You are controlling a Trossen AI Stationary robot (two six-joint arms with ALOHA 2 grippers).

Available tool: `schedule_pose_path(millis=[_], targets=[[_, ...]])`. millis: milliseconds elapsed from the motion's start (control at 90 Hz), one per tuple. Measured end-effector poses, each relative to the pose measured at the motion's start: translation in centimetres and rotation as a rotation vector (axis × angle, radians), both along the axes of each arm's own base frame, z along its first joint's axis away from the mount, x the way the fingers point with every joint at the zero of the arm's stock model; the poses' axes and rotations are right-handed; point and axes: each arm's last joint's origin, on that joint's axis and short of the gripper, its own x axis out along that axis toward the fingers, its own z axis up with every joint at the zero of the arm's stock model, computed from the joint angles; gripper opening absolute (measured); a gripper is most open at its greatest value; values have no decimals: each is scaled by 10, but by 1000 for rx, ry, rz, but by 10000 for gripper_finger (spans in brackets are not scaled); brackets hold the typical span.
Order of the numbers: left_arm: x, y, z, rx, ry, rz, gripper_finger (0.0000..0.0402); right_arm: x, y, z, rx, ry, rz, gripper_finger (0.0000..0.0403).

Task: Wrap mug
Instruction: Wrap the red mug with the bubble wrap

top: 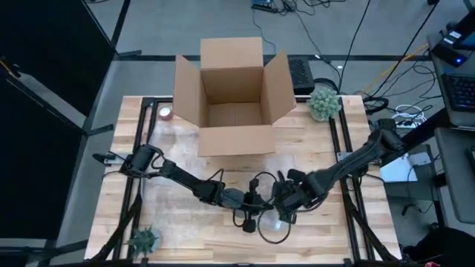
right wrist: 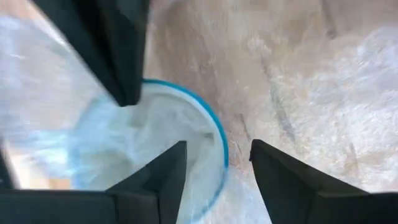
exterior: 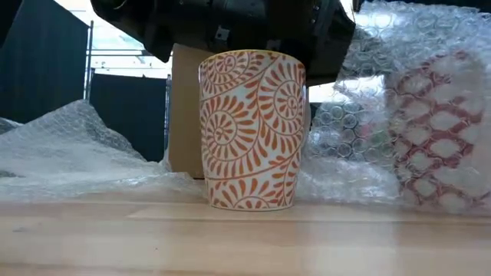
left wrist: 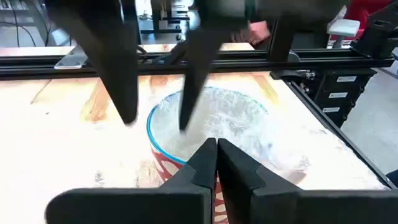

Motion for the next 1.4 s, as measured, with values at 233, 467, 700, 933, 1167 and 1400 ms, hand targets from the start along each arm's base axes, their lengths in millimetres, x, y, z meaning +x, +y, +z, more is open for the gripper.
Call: schedule_pose_path(millis=[233,467,700,933,1167,1400], targets=[[0,0,0,0,0,0,0,0,13,12,53,-131,95,166],[0,0,0,0,0,0,0,11,19,-16,-32,-49,89,166],[0,1,1,1,-5,12,0,18,19,-43,-137,60,35,166],[0,0,0,-1,3,-8,0,23,27,-56,-119,75,69,166],[0,0,-1,1,9,-5,0,13,20,-44,-101,88,50,166],[0,0,-1,1,7,-6,0,-3,10,-2,-34,-23,30,167]])
